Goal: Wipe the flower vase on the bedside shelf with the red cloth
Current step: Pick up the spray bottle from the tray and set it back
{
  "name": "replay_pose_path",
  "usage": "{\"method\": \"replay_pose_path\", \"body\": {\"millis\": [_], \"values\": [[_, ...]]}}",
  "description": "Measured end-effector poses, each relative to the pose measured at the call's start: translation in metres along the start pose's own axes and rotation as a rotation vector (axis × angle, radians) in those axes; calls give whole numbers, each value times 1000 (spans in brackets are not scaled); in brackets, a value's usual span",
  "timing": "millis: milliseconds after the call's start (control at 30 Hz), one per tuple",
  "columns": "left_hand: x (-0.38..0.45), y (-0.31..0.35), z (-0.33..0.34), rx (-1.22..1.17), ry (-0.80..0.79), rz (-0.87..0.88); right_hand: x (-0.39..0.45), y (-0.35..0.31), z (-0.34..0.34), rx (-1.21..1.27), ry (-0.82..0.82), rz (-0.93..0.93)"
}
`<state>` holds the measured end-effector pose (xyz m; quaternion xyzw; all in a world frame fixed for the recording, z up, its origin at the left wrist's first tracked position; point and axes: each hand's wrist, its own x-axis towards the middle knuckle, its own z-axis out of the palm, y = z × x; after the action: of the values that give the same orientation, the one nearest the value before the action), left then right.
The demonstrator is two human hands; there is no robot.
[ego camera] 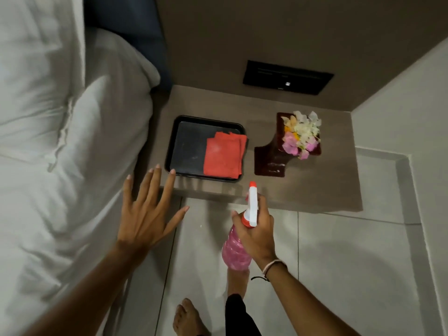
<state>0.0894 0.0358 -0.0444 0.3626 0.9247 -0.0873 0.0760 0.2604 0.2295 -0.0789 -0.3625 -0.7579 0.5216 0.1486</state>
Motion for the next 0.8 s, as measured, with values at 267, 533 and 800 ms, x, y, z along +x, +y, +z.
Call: {"method": "replay_pose_path", "body": {"millis": [267,533,800], "values": [[-5,-48,10,-28,-1,-118,99,-105,72,125,19,-296],[0,-55,18,-61,78,-174,182,-126,145,30,-79,-316],[4,-41,18,-95,34,-156,191,-111,143,-38,-197,-218]]}}
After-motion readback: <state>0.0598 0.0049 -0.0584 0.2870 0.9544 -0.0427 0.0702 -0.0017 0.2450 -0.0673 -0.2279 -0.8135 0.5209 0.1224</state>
